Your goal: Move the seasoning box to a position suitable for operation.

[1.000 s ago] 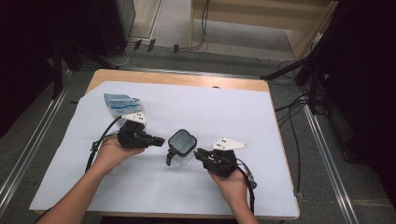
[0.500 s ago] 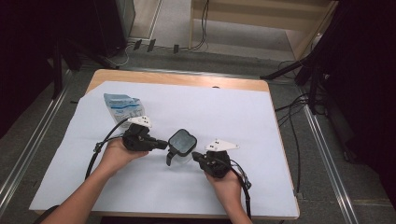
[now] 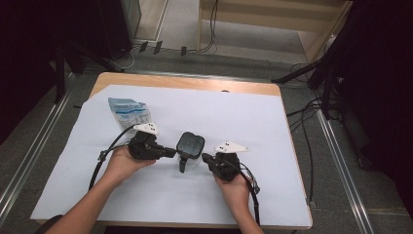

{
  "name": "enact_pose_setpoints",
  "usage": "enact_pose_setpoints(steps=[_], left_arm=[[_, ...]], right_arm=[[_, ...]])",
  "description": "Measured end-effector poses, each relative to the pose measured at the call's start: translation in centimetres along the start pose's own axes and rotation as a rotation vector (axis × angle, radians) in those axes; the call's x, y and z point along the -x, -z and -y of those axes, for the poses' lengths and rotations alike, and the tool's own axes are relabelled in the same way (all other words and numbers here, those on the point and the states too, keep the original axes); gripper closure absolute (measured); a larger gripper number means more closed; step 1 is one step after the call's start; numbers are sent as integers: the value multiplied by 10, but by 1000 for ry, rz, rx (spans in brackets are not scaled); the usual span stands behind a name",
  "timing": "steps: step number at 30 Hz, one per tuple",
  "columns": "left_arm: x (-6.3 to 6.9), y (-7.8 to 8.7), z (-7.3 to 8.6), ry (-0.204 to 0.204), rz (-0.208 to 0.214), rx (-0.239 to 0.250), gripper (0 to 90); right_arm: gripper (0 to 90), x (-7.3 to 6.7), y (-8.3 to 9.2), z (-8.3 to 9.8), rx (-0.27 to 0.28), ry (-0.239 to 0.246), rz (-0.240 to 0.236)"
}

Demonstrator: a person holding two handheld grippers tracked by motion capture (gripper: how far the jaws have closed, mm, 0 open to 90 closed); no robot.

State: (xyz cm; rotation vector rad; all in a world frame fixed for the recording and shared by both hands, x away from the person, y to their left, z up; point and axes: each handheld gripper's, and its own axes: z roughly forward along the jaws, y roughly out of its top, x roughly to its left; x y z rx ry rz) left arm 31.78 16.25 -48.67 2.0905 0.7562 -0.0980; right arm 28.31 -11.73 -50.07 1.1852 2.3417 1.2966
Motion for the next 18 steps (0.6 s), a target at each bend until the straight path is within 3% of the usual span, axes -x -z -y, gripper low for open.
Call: enact_pose_setpoints(steps=[8, 11, 15, 18], left_arm=[[8, -6, -1, -21, 16, -7, 892], [7, -2, -2, -19, -1, -4, 892], [-2, 10, 0, 13, -20, 42, 898], [-7, 8, 0, 26, -38, 36, 898]], right_arm=[[900, 10, -9, -9, 13, -14, 5], [900, 13, -9, -10, 24, -27, -5], [900, 7, 1, -10, 33, -21, -23], [900, -4, 9, -6, 27, -6, -31]])
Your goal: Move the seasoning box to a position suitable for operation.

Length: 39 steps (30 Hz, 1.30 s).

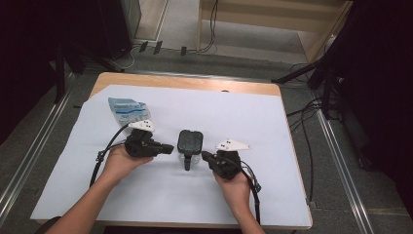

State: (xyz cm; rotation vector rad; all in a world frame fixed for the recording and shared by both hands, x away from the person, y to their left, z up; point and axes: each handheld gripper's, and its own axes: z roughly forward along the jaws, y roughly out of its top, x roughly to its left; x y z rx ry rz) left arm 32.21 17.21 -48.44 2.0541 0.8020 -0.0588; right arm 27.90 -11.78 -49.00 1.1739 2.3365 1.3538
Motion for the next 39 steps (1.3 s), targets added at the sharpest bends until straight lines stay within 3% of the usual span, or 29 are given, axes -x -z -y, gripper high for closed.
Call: enact_pose_setpoints(steps=[6, 11, 19, 23, 30, 39], left_arm=[[-1, -11, -3, -4, 11, -28, 899], [-2, -12, -2, -8, 7, -37, 900], [1, -16, -1, -19, 16, -56, 900], [7, -22, -2, -32, 27, -68, 895], [3, -10, -2, -14, 22, -29, 880], [3, -7, -3, -17, 15, -19, 852]], right_arm=[[900, -17, 7, 6, -8, 24, -23], [900, -34, -3, 7, -24, 65, -50], [900, -40, -1, 9, -37, 70, -74], [900, -50, -10, 8, -36, 86, -87], [900, -47, -18, 9, -50, 85, -64], [900, -31, -8, 11, -47, 46, -25]])
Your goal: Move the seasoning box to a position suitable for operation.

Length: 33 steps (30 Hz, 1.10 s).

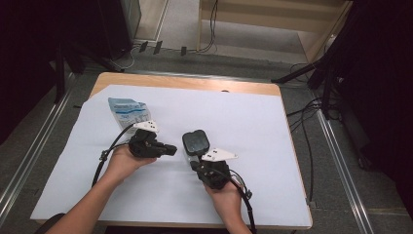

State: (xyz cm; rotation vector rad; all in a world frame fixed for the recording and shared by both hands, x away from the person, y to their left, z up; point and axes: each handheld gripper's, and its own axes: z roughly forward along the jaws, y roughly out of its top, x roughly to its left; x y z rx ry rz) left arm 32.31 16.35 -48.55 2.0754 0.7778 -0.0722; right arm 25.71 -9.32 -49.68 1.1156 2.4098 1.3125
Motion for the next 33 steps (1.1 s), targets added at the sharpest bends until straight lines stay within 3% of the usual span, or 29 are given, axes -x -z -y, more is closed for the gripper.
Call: enact_pose_setpoints(steps=[11, 20, 26, 33], left_arm=[[0, -3, -4, -11, -6, 22, 849], [2, -7, -6, -25, -5, 31, 874], [5, -15, -9, -14, 7, 25, 878], [5, -26, -14, -10, -30, 9, 875]], right_arm=[[900, 28, 15, 5, 6, -54, 79], [900, 46, 18, 5, 1, -86, 109], [900, 58, 17, 1, 1, -82, 127], [900, 69, 12, -6, -21, -63, 136]])
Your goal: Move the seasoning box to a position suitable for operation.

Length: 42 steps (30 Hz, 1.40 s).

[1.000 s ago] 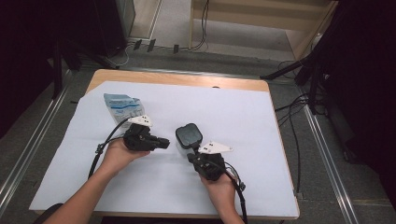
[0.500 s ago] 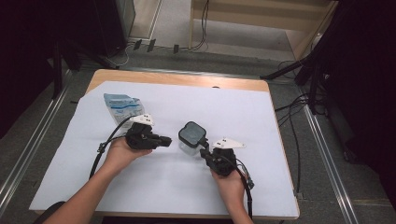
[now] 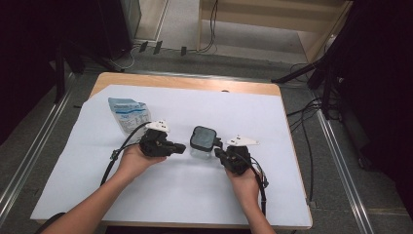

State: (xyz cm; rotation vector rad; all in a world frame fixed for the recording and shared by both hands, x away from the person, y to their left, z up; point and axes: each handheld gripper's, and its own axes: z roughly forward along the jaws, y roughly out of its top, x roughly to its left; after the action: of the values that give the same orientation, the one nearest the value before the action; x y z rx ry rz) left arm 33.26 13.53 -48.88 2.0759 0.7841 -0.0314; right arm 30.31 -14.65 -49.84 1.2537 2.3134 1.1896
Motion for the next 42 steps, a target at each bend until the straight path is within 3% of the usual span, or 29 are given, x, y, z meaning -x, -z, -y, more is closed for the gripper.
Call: enact_pose_setpoints(steps=[3, 6, 10, 20, 25, 28, 33, 38, 42], left_arm=[[-2, -5, -7, 2, -10, 9, 873], [-4, -13, -14, 5, -52, 22, 872], [-4, -17, -15, 8, -58, 34, 876], [0, -18, -14, -3, -27, 41, 878], [-2, -9, -14, -1, -4, 24, 810], [-2, 0, -14, -5, 30, 11, 693], [-3, 12, -8, -11, 52, -5, 513], [-7, 17, -6, 21, 86, 31, 437], [-4, 16, -3, 13, 72, 14, 402]], right_arm=[[900, 5, -2, -4, -8, 3, 4], [900, 12, -6, -7, 1, -3, -4], [900, 12, -10, -7, -2, 1, -9], [900, 20, -11, -7, 17, -38, -20], [900, 18, -1, -11, 41, -33, -42], [889, 16, 11, -16, 18, -20, -65], [742, 19, 27, -23, 22, -46, -97], [646, 23, 37, -29, 37, -54, -94], [656, 26, 39, -31, 36, -36, -95]])
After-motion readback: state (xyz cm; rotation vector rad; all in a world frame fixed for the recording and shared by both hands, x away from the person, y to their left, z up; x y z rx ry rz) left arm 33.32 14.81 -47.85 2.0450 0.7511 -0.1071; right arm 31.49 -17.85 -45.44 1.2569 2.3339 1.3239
